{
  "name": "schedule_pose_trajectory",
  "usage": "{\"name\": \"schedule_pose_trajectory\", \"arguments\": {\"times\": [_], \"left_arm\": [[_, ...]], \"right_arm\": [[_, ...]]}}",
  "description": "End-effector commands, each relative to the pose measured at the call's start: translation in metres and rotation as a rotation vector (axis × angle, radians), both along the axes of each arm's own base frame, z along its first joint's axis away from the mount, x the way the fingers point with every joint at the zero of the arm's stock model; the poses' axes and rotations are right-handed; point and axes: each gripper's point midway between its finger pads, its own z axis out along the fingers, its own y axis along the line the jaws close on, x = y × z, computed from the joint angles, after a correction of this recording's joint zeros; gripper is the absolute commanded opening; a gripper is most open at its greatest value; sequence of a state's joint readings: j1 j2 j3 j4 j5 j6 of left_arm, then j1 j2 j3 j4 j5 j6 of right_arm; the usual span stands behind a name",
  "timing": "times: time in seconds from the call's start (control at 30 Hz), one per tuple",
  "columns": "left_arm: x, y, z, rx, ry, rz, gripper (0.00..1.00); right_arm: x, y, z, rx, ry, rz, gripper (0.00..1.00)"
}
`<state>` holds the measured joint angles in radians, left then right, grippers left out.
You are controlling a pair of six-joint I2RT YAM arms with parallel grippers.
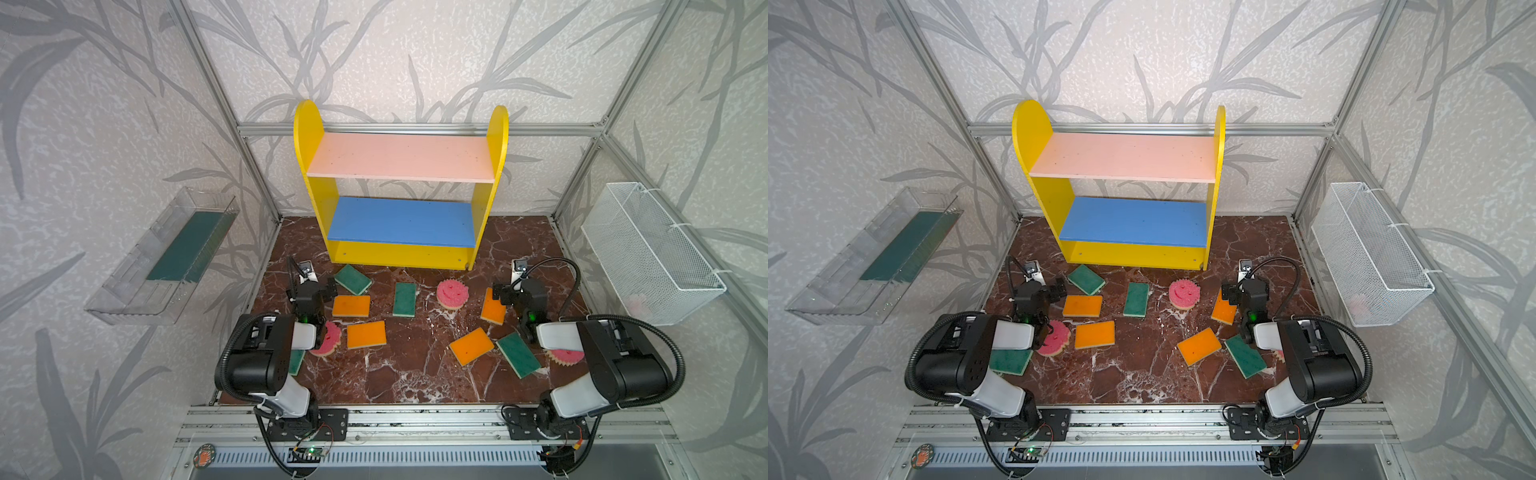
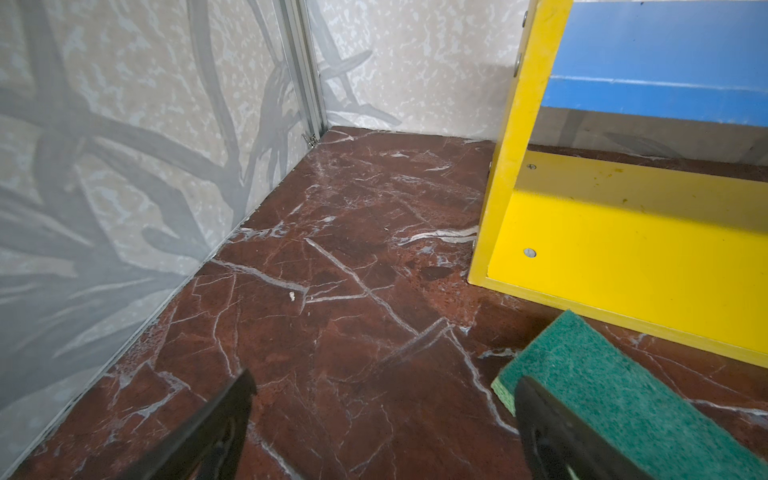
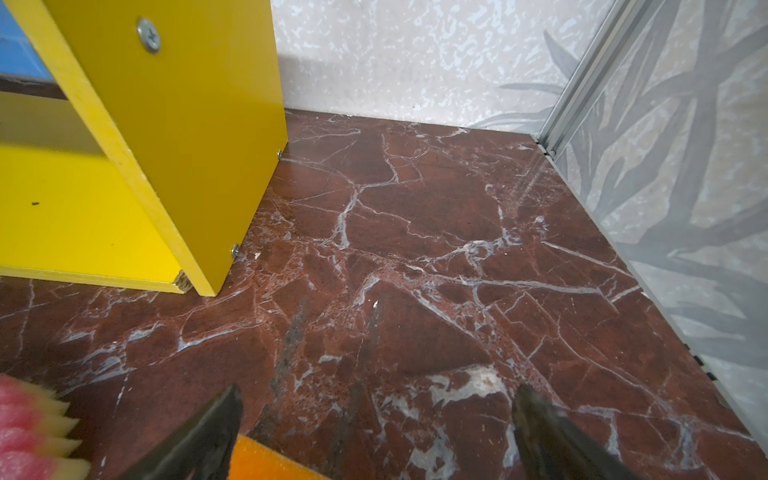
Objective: Place and organize the cleaning sponges onto the shelf
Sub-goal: 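Raise both arms from rest and move them toward the sponges near the shelf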
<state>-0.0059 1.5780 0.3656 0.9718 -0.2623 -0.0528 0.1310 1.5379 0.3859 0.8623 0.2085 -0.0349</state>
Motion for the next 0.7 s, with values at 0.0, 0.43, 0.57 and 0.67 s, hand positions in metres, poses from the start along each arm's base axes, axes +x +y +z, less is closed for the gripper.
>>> {"name": "schedule_pose_trajectory", "arguments": {"times": [0.0,0.43,0.57,0.67], "left_arm": [[0.002,0.000,0.004,0.001,-0.011,-0.005,0.99],[-0.008,0.013,0.010,0.007,-0.050,0.085,0.99],[-0.007,0.010,0.025,0.011,-0.022,0.063,0.99],[-0.005,0.010,0.052,0.012,-0.002,0.067,0.99]], "right_arm": [[0.002,0.000,0.003,-0.005,-0.013,-0.002,0.99],[0.002,0.001,0.004,-0.006,-0.016,0.001,0.99],[-0.003,0.002,0.026,-0.012,-0.055,0.011,0.99],[-0.012,-0.003,0.037,0.028,0.054,-0.038,0.99]]}}
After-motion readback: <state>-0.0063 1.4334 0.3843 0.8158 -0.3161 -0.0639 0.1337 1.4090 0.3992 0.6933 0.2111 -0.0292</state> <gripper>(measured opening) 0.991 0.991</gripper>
